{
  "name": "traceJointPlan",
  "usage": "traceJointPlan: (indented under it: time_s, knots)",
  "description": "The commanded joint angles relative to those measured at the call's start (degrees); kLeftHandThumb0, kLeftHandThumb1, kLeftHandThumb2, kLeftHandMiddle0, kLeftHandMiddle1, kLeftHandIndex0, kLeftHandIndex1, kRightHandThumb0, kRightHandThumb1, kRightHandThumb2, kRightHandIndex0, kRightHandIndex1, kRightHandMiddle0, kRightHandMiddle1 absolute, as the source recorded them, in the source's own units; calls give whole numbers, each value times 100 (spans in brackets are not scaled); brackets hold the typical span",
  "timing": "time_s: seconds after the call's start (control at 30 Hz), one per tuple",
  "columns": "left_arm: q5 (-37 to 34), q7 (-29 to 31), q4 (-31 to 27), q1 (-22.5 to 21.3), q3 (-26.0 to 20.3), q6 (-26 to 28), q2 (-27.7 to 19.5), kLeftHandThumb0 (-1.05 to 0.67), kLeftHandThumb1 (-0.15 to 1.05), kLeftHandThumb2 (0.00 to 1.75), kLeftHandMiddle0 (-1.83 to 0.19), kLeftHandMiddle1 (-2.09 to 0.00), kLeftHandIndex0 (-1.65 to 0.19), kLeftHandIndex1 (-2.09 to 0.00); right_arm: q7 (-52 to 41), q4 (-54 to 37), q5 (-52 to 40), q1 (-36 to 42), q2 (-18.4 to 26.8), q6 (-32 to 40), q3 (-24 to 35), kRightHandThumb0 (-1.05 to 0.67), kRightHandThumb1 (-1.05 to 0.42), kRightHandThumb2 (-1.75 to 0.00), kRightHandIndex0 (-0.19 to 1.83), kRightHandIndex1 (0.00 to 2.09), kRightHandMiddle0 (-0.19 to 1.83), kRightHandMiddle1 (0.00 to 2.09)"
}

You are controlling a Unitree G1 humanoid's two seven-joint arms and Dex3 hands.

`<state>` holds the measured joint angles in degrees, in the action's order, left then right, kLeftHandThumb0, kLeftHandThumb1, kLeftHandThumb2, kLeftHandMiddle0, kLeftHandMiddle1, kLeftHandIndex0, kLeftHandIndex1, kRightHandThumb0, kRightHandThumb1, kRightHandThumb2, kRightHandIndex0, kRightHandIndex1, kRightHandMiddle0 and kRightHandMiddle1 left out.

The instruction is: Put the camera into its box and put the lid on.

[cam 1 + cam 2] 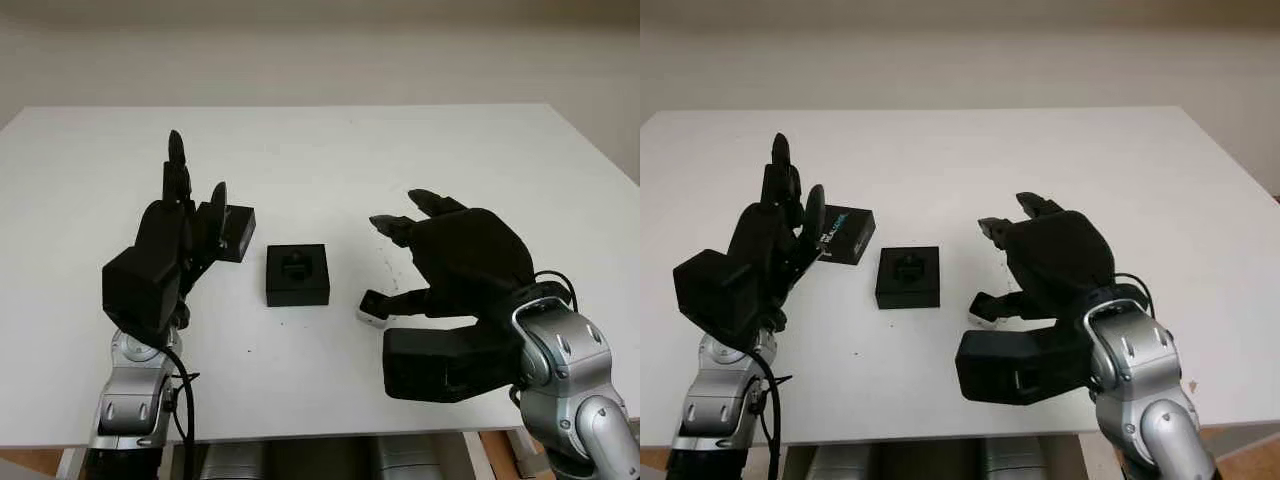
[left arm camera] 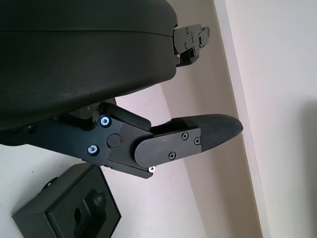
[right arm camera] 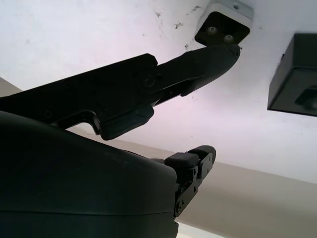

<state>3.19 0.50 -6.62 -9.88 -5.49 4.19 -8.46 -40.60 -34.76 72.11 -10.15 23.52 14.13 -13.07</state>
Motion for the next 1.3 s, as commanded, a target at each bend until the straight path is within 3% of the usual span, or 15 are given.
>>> traceJointPlan:
  time_s: [0.0, 0.8, 1.13, 1.17, 1.23, 1.27]
  knots:
    - [-30, 12, -18, -137, 24, 11, 10, -66, 105, 62, 19, 0, 19, 0, -28, -121, 172, -80, -123, 6, -41, -84, -102, -6, 23, 8, 42, 10]
    - [-141, 90, -1, -191, 30, 168, -34, -69, 105, 58, 19, 0, 19, 0, -470, -498, 1036, 826, -1160, 1, -124, -80, -101, -5, 11, 2, 43, 8]
    - [-134, 106, 11, -191, 36, 147, -47, -69, 105, 57, 19, 0, 19, 0, 412, 49, 1552, 1021, -1208, -126, -200, -78, -105, -7, 13, 5, 49, 15]
    - [-130, 105, 2, -190, 37, 169, -48, -69, 105, 57, 19, 0, 19, 0, 528, 124, 1590, 1023, -1198, -133, -212, -78, -105, -8, 13, 5, 41, 29]
    - [-135, 113, -11, -185, 35, 185, -50, -69, 105, 57, 19, 0, 19, 0, 785, 286, 1642, 1027, -1187, -133, -231, -76, -105, -7, 15, 6, 3, 100]
    - [-134, 112, -18, -180, 37, 185, -49, -69, 105, 57, 19, 0, 19, 0, 883, 363, 1668, 1025, -1192, -123, -239, -75, -105, -7, 15, 6, -3, 112]
